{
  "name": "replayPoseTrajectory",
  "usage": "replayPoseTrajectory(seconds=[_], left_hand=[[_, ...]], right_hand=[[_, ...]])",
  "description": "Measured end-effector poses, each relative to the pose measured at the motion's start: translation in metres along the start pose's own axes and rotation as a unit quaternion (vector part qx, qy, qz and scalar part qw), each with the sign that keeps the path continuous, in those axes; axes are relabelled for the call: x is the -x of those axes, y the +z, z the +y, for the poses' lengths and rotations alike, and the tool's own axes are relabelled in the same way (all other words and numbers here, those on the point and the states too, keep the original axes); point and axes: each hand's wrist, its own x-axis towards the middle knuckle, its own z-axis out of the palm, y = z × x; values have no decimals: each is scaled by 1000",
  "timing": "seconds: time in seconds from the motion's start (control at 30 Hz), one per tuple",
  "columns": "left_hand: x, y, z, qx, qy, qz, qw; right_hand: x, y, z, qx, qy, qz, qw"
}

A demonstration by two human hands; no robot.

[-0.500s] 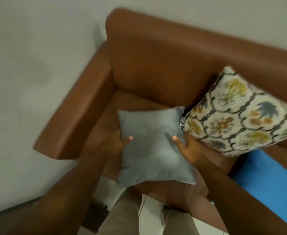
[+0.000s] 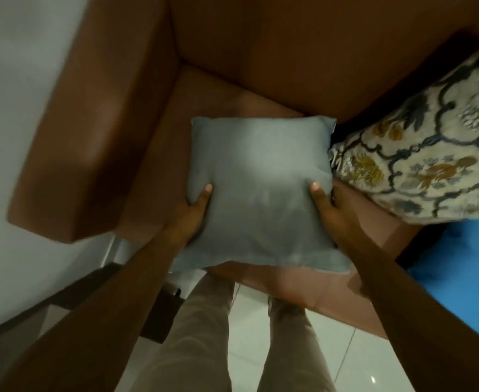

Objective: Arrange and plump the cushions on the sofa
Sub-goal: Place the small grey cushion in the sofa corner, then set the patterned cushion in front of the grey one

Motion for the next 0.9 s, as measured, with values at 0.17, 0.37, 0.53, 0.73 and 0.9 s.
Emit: replayPoseTrajectory(seconds=[0.17,0.37,0.53,0.73,0.9], left_hand=[[-3,-104,121,-73,-8,-61,995],[-13,-169,257,67,99,-2,993],[-66,-165,305,165,197,94,962],[-112,-143,322,175,237,136,946],[-116,-140,307,111,242,205,942]], right_hand=[[30,-32,-106,-139,-95,-42,985],[-6,-45,-198,-200,-176,-28,963],[-61,-27,-236,-209,-208,140,945],[-90,-19,-232,-223,-193,195,936],[-86,-21,-220,-171,-214,215,937]])
